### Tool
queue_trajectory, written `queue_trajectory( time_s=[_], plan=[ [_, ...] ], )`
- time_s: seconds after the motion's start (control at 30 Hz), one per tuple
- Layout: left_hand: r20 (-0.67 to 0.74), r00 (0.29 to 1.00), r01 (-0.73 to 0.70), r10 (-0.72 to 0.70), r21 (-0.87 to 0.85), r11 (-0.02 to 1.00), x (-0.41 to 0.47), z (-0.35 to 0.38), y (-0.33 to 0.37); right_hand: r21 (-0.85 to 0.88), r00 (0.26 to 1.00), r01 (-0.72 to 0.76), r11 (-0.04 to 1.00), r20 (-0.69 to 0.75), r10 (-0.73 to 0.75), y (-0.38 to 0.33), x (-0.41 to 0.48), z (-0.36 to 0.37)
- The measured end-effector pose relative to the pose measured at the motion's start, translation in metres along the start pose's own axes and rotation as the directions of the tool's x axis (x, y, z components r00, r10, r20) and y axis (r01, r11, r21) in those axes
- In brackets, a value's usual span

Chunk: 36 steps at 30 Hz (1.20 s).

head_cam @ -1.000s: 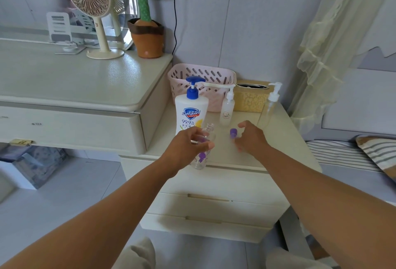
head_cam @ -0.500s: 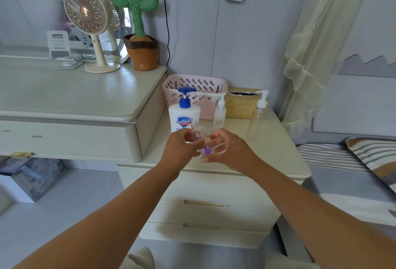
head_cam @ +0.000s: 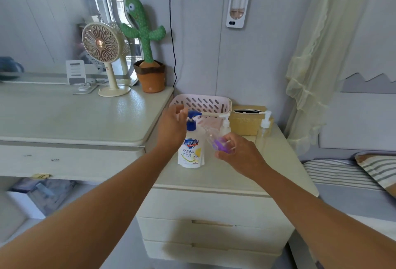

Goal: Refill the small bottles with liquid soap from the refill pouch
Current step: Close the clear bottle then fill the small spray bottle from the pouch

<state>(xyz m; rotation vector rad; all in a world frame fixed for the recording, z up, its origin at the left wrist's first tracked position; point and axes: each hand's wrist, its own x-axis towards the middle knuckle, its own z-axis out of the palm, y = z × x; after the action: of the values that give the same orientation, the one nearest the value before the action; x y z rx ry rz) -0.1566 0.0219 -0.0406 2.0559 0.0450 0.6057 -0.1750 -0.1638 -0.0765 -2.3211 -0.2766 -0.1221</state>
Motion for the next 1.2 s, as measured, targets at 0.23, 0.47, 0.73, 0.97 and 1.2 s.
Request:
queue_trajectory(
  time_s=[0.23,0.47,0.73,0.97,1.2],
  plan=[
    [0.275,0.943,0.202,-0.187,-0.027,0.979,0.035,0.019,-0.005,0.006,1.0,-0.01,1.0,0.005,0.01,-0.001,0.02,-0.005],
    [0.333,0.919,0.258,-0.212,-0.1,0.961,0.033,0.034,-0.003,-0.02,0.999,-0.018,1.0,-0.049,0.017,0.009,0.032,-0.012],
    [0.388,0.899,0.219,-0.201,-0.001,0.976,0.031,0.036,0.003,-0.04,0.999,0.028,0.999,-0.017,-0.029,0.016,0.034,-0.022],
    [0.384,0.905,0.134,-0.184,0.154,0.979,0.05,0.037,0.016,-0.066,0.998,0.066,0.996,-0.006,-0.066,0.015,0.03,-0.027],
    [0.432,0.87,0.011,-0.238,0.466,0.885,0.064,0.057,0.031,-0.017,0.997,0.073,0.997,0.0,-0.073,0.018,0.033,-0.024]
  ],
)
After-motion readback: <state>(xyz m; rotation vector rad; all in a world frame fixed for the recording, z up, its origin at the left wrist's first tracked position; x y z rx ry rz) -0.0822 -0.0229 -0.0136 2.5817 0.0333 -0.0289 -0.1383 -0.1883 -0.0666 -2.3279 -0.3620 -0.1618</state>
